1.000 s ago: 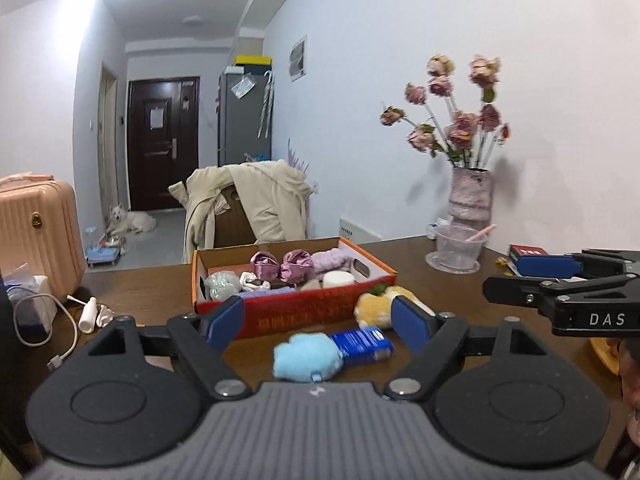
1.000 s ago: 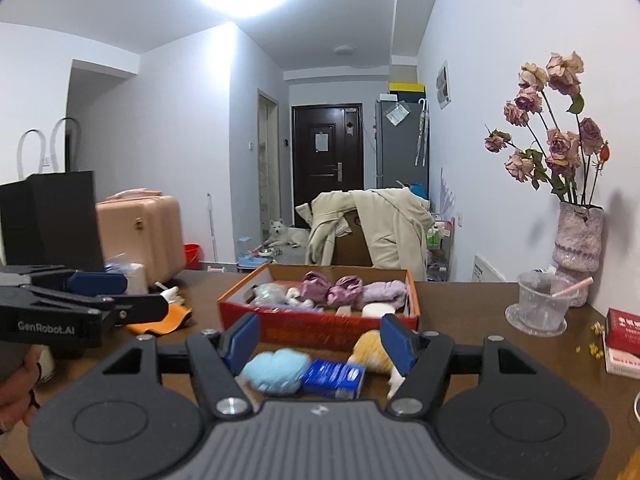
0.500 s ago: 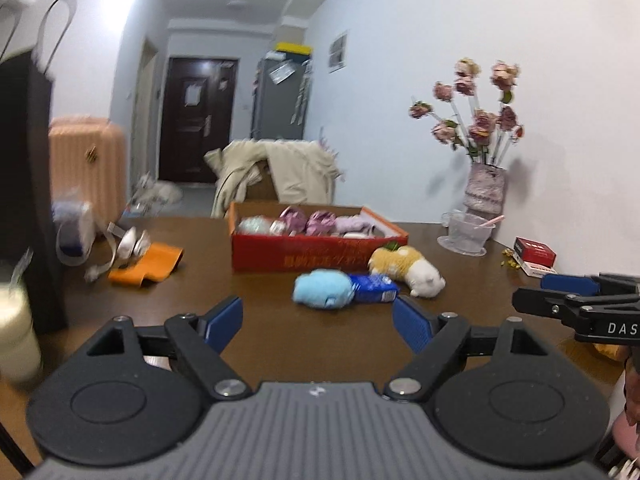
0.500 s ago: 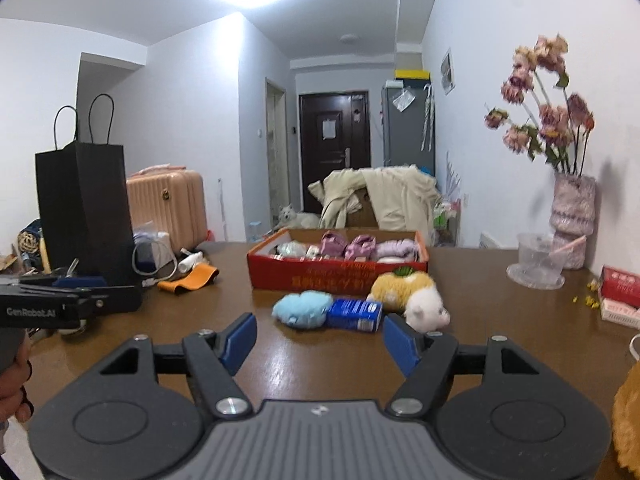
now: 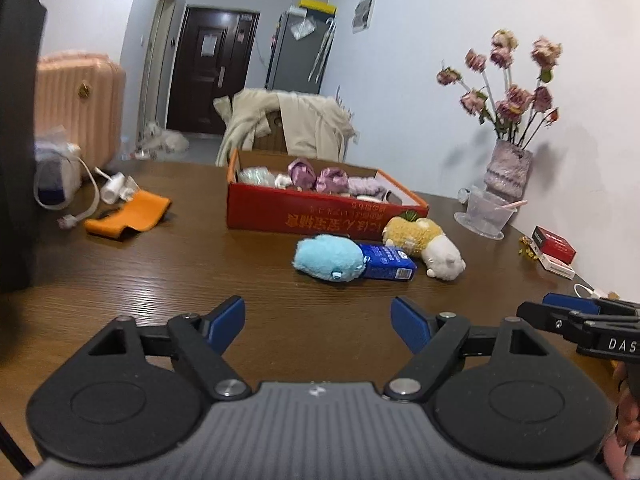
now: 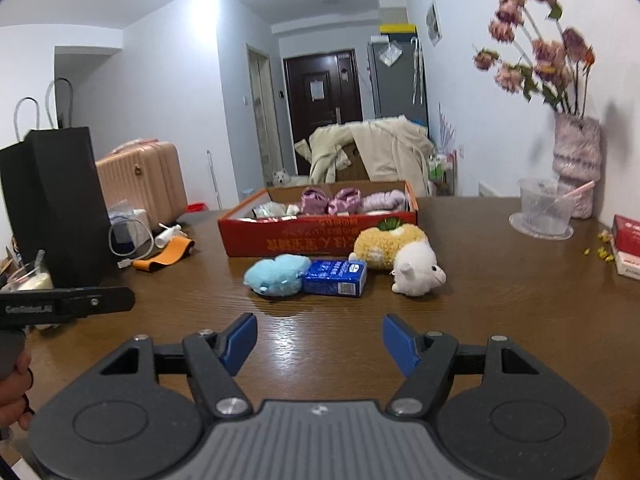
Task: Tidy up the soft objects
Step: 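Lower both grippers onto the light blue fluffy toy and close on it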
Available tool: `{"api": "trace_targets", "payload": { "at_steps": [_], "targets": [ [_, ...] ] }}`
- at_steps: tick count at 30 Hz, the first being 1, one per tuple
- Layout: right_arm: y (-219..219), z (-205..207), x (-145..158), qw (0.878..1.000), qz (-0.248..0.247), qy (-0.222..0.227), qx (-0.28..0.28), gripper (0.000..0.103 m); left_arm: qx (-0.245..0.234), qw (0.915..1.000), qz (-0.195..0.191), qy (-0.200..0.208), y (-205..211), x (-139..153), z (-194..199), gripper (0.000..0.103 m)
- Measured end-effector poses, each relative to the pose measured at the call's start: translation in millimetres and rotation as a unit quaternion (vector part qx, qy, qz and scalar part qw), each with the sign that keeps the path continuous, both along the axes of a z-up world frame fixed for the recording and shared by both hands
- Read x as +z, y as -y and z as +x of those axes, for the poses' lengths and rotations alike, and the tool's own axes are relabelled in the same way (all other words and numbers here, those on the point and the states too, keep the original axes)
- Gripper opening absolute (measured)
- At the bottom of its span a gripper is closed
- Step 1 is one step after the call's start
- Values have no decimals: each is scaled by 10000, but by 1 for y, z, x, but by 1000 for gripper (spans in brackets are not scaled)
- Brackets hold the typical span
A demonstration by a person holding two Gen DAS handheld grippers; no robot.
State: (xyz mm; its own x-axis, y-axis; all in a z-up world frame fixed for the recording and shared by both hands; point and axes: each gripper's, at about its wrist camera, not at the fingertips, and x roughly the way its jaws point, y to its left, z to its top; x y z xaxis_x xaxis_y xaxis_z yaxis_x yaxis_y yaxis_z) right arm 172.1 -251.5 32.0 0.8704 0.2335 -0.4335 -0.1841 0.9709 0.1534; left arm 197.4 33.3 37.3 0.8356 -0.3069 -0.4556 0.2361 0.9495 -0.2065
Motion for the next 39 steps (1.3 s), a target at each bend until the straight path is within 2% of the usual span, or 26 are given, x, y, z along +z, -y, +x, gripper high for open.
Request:
{"api": "trace_targets", "payload": {
  "at_steps": [3, 5, 7, 11, 13, 20, 21, 22, 23, 28, 33, 37, 39],
  "targets": [
    [0, 36, -4, 9998, 65, -134, 157, 62, -163, 9989, -236, -381, 8, -11, 39, 74],
    [-1, 67, -7, 9991, 183, -222, 307, 60, -172, 9969, -334, -688, 13, -20, 67, 62],
    [-4, 101, -8, 9980, 265, -332, 476, 53, -227, 9953, -411, -845, 19, -26, 94, 61],
    [-18, 175, -12, 9941, 401, -567, 834, 51, -145, 9919, -566, -1128, 27, -33, 138, 59],
    [-28, 212, -18, 9914, 401, -706, 1025, 51, -104, 9878, -685, -1398, 28, -39, 158, 59],
    [-49, 287, -50, 9797, 462, -1285, 1466, 48, 49, 9661, -1795, -1855, 14, -64, 195, 58],
    [-52, 291, -54, 9780, 453, -1351, 1522, 44, 50, 9648, -1851, -1869, 13, -67, 198, 53],
    [-54, 293, -57, 9765, 467, -1378, 1593, 42, 22, 9647, -1880, -1846, 11, -69, 198, 44],
    [-56, 293, -58, 9739, 521, -1421, 1690, 39, -81, 9628, -1953, -1864, 9, -71, 199, 41],
    [-52, 293, -61, 9683, 753, -1588, 1774, 37, -112, 9594, -2098, -1882, 2, -72, 198, 38],
    [-54, 294, -59, 9626, 1018, -1779, 1773, 34, -29, 9630, -2066, -1731, -5, -63, 192, 35],
    [-55, 261, -32, 9681, 988, -1524, 1728, 34, -241, 9735, -1829, -1350, -3, -37, 159, 35],
    [-51, 234, -19, 9720, 976, -1363, 1646, 34, -394, 9733, -1885, -1247, -2, -28, 137, 35]
  ]
}}
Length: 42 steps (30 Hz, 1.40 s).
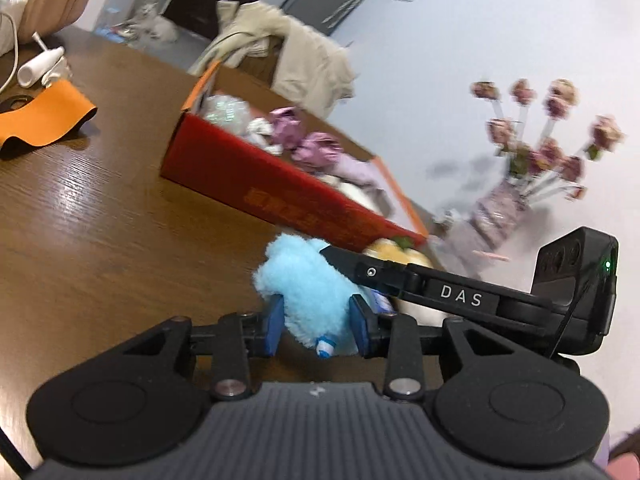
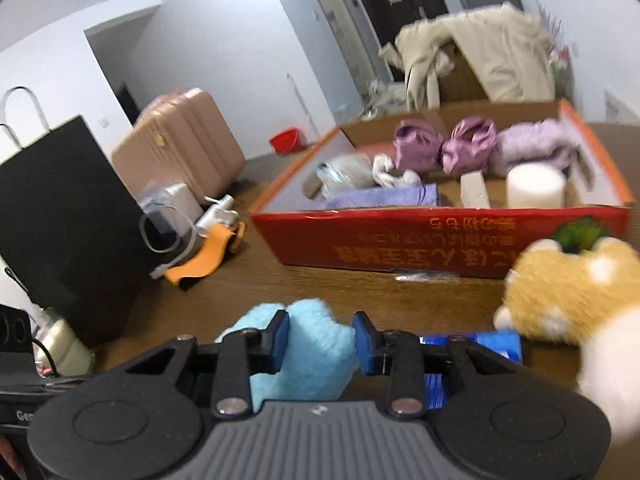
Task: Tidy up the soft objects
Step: 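Lower both grippers onto the light blue fluffy toy and close on it, then carry the light blue fluffy toy into the box and open both grippers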
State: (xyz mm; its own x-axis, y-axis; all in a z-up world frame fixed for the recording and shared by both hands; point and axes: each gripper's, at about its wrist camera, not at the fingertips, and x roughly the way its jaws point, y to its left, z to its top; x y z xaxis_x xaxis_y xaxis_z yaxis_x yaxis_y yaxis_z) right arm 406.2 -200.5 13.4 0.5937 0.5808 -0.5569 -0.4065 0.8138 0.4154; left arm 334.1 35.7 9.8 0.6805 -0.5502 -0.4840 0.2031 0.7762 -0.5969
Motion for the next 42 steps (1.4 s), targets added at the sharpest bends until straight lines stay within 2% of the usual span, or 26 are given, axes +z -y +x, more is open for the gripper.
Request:
{"api": "trace_targets", "payload": {
  "at_steps": [8, 13, 17, 20, 23, 28, 31, 34, 37, 38, 39, 42],
  "targets": [
    [32, -127, 30, 9961, 40, 438, -762, 34, -662, 9971, 56, 371, 22, 25, -76, 34],
    [52, -163, 42, 9931, 88, 583, -1017, 34, -881, 9944, 68, 574, 38, 35, -99, 34],
    [58, -166, 50, 9914, 26, 738, -1078, 34, -931, 9932, 75, 692, 46, 42, -96, 34],
    [62, -149, 59, 9901, -10, 900, -1075, 34, -974, 9920, 175, 779, 53, 53, -75, 34],
    [66, -115, 71, 9878, -12, 1094, -1105, 34, -1030, 9900, 253, 934, 58, 67, -34, 34],
    [69, -31, 89, 9857, -79, 1221, -1155, 34, -985, 9886, 388, 1068, 66, 83, 50, 34],
    [62, 25, 91, 9864, -115, 1211, -1105, 34, -881, 9899, 453, 1015, 63, 84, 99, 34],
    [49, 79, 77, 9891, -101, 1071, -1007, 34, -719, 9921, 569, 851, 52, 73, 144, 34],
    [33, 133, 53, 9913, -119, 848, -998, 34, -522, 9957, 573, 503, 39, 52, 190, 33],
    [27, 148, 43, 9913, -195, 782, -1037, 28, -454, 9960, 637, 430, 36, 44, 203, 28],
    [20, 160, 34, 9917, -343, 713, -1012, 10, -400, 9957, 770, 321, 37, 33, 218, 25],
    [-5, 187, 0, 9883, -1014, 489, -1026, 10, -252, 9916, 1271, 9, 42, 7, 242, 23]
  ]
}}
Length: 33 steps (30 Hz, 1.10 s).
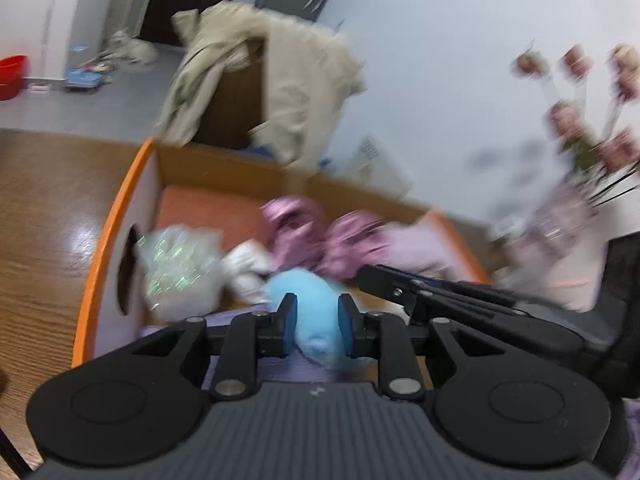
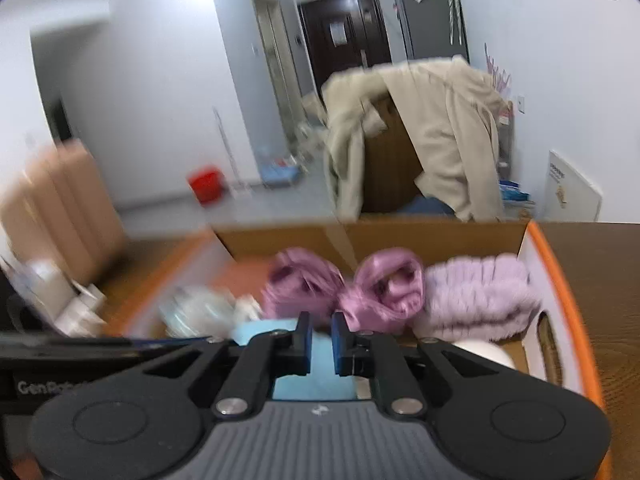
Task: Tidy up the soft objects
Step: 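Carry the light blue fluffy toy into the box and open both grippers, then withdraw both grippers from the box toward the yellow-and-white plush animal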
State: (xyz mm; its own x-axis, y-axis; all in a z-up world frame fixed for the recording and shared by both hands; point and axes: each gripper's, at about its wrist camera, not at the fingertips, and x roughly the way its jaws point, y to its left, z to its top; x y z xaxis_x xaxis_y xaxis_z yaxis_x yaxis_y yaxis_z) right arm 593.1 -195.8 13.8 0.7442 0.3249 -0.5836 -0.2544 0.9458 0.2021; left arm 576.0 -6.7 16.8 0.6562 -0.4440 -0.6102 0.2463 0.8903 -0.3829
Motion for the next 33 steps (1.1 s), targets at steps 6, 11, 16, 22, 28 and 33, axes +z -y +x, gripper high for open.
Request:
{"api": "trace_targets", "payload": {
  "at_steps": [6, 11, 16, 22, 28, 33],
  "targets": [
    [-13, -2, -18, 9994, -295, -35, 151, 8, -77, 9999, 64, 85, -1, -11, -1, 21],
    [-10, -19, 7, 9988, -412, 207, 149, 10, -91, 9991, 267, 318, 0, 10, -21, 22],
    [8, -64, 58, 9974, -395, 600, 102, 12, 8, 9965, 297, 778, -11, 62, -65, 22],
    [33, -146, 118, 9932, -483, 1060, 71, 12, 10, 9875, 593, 1462, -16, 122, -144, 30],
    [55, -242, 157, 9882, -535, 1432, 96, 26, 226, 9795, 715, 1869, -22, 150, -234, 44],
    [73, -322, 160, 9844, -693, 1611, 109, 34, 200, 9714, 959, 2162, -24, 148, -317, 56]
  ]
}}
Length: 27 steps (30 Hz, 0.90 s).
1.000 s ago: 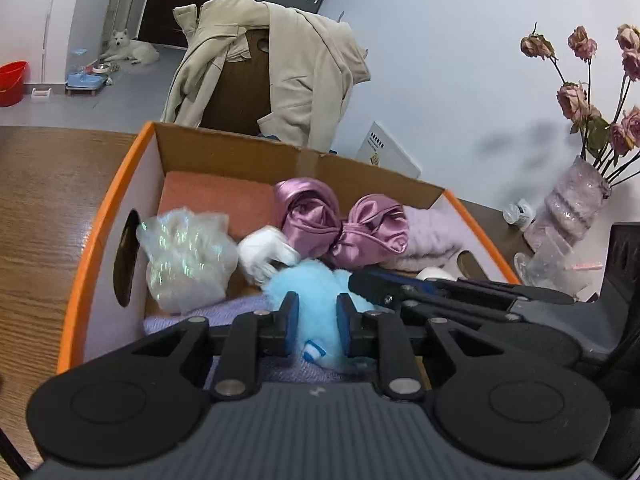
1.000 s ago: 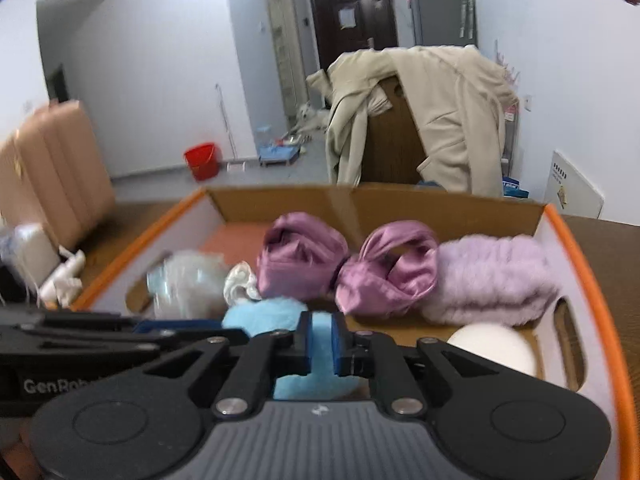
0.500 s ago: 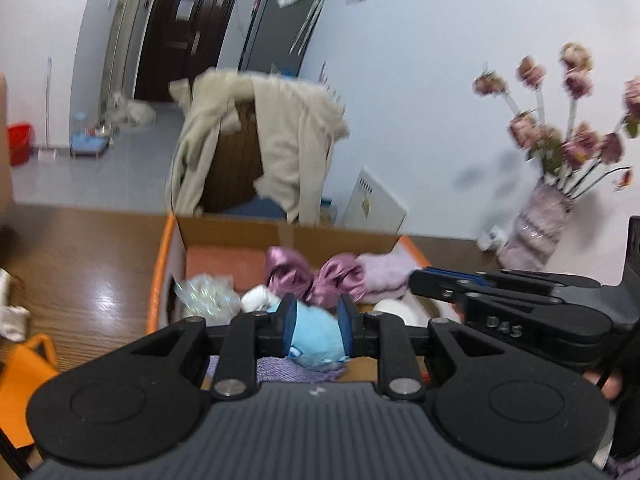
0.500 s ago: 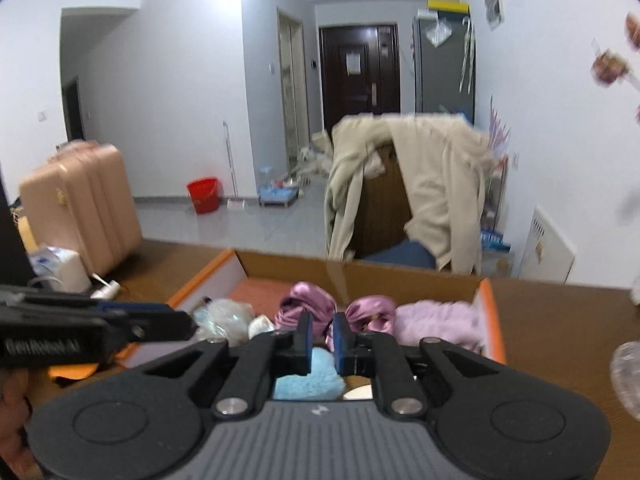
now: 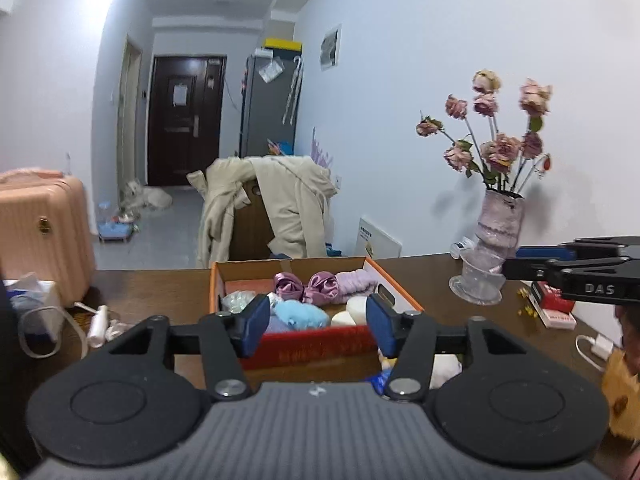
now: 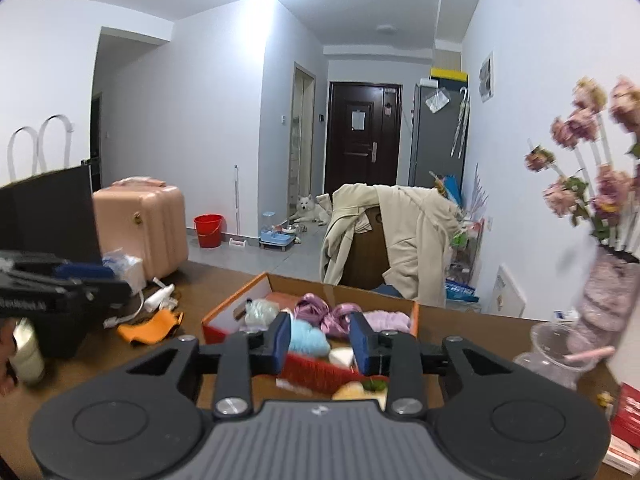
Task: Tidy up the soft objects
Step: 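Withdraw both grippers from the box toward the yellow-and-white plush animal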
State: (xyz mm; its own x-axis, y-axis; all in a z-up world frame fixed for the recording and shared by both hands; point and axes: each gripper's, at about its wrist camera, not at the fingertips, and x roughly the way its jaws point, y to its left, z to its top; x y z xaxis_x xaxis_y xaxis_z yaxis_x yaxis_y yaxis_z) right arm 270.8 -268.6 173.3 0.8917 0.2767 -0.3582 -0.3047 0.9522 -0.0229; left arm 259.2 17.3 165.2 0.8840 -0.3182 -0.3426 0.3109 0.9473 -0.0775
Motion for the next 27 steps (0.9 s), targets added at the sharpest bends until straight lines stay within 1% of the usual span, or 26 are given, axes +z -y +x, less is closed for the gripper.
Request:
{"api": "trace_targets", "payload": {
  "at_steps": [2, 3, 6, 7, 8, 12, 15, 17, 20, 22, 27],
  "targets": [
    [6, -36, -4, 10000, -45, 39, -29, 38, 6, 9999, 20, 113, -2, -2, -32, 64],
    [9, -50, -7, 10000, -59, 49, -8, 40, 4, 9999, -3, 160, -3, -3, -48, 66],
    [13, -97, -19, 9999, -85, 45, 62, 41, 34, 9994, -33, 339, -5, -11, -92, 76],
    [12, -112, -26, 9999, -83, 56, 44, 42, 77, 9992, -44, 388, -6, -15, -105, 81],
    [12, -125, -32, 10000, -47, 51, 9, 44, 153, 9990, -36, 410, -7, -21, -119, 83],
    [6, -166, -65, 9999, 47, -62, 109, 53, 374, 9986, -48, 380, -10, -49, -162, 89],
    [-2, -178, -86, 9994, -6, -337, 123, 54, 361, 9991, -102, 186, -14, -65, -178, 92],
    [-5, -178, -95, 9988, -3, -468, 133, 55, 305, 9994, -107, 91, -17, -73, -180, 96],
    [-11, -169, -104, 9981, 66, -600, 148, 56, 277, 9996, -10, -103, -13, -84, -170, 96],
    [-15, -161, -111, 9976, 98, -683, 63, 56, 299, 9992, 3, -256, -11, -92, -158, 96],
    [-12, -131, -125, 9956, 251, -900, 1, 56, 322, 9965, -158, -749, -8, -113, -119, 96]
  ]
}}
